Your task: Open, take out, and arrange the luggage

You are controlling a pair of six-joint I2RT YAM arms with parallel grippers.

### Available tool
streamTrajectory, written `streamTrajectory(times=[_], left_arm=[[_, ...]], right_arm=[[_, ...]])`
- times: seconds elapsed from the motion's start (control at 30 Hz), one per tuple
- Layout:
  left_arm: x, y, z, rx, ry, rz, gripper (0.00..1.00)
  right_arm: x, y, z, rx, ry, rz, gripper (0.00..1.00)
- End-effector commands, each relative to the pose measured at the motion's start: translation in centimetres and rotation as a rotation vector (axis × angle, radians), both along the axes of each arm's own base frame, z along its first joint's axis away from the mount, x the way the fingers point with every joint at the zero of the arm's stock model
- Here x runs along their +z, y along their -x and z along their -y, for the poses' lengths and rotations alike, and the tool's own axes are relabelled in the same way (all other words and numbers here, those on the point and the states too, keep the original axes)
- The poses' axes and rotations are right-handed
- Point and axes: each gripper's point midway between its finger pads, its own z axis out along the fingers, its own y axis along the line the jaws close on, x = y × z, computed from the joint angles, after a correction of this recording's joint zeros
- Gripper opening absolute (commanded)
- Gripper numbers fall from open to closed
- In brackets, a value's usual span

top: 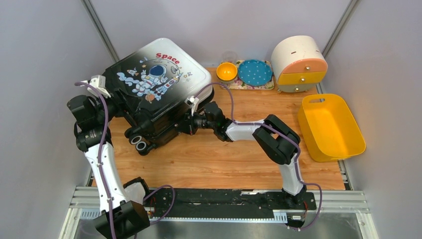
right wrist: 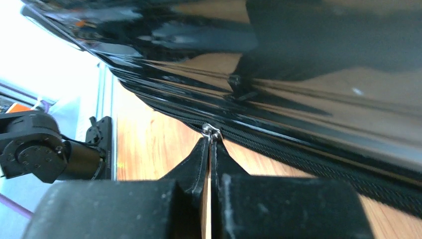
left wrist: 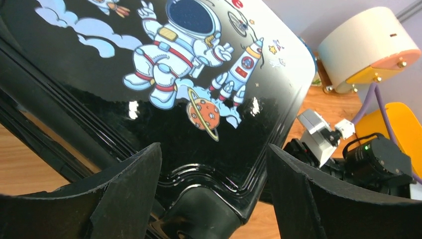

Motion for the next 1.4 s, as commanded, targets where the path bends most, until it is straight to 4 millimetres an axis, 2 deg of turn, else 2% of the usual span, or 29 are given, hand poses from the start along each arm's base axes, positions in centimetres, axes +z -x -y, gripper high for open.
streamTrajectory(times=[0.0,0.03,0.07,0.1,0.13,0.17,0.23,0.27,0.33,0.37,0.47,0.57,0.73,1.0,1.1,1.2,1.3,1.33,1.37], left_arm=[[0.7,1.3,1.4,-0.092,-0.03,-0.017,0.84],[1.5,1.7,1.8,-0.132,-0.066,0.003,0.84],[0.7,2.6,2.4,-0.164,-0.045,-0.055,0.84],[1.2,3.2,3.1,-0.22,-0.055,-0.057,0.84],[0.8,3.6,3.1,-0.27,-0.146,-0.04,0.85],[-0.4,5.1,3.9,-0.313,-0.128,-0.114,0.87],[-1.3,5.8,3.5,-0.383,-0.259,-0.109,0.88],[-2.6,6.8,3.4,-0.387,-0.268,-0.18,0.9],[-3.7,7.1,2.6,-0.425,-0.363,-0.204,0.9],[-4.4,8.0,2.8,-0.458,-0.37,-0.243,0.9],[-6.5,8.7,1.0,-0.468,-0.508,-0.325,0.9],[-8.1,8.6,-0.3,-0.463,-0.585,-0.35,0.9],[-10.0,8.1,-1.0,-0.545,-0.693,-0.365,0.91],[-12.6,7.5,-2.0,-0.612,-0.753,-0.427,0.87],[-13.4,7.2,-2.6,-0.608,-0.784,-0.435,0.77],[-13.9,7.2,-2.6,-0.618,-0.773,-0.453,0.62],[-14.4,7.2,-2.8,-0.611,-0.761,-0.481,0.26],[-14.4,6.9,-3.1,-0.594,-0.773,-0.48,0.04],[-14.5,6.9,-3.7,-0.578,-0.794,-0.493,0.01]], right_arm=[[-1.9,-1.4,2.3,-0.145,0.144,-0.037,0.0],[-0.8,-1.6,2.7,-0.16,0.147,-0.007,0.0],[-1.2,-2.0,3.3,-0.174,0.194,0.028,0.0],[-0.4,-2.6,3.7,-0.206,0.206,0.068,0.0],[0.0,-3.0,4.0,-0.218,0.219,0.103,0.0],[-0.2,-3.5,4.5,-0.221,0.26,0.164,0.0],[0.1,-4.5,5.0,-0.256,0.296,0.227,0.0],[-0.2,-4.8,5.4,-0.25,0.328,0.263,0.0],[-0.3,-5.2,5.7,-0.26,0.351,0.292,0.0],[-0.2,-5.2,5.7,-0.257,0.363,0.301,0.0],[-0.4,-5.8,6.1,-0.267,0.395,0.338,0.0],[-0.2,-5.9,6.2,-0.274,0.406,0.355,0.0],[0.0,-5.9,6.1,-0.261,0.413,0.349,0.0],[0.4,-6.4,6.4,-0.277,0.411,0.354,0.0],[0.5,-6.8,7.0,-0.29,0.424,0.353,0.0],[0.2,-7.3,8.0,-0.304,0.447,0.351,0.0],[0.1,-8.1,9.4,-0.325,0.475,0.366,0.0],[0.0,-8.7,10.3,-0.342,0.486,0.368,0.0],[0.1,-8.9,11.0,-0.352,0.497,0.377,0.0]])
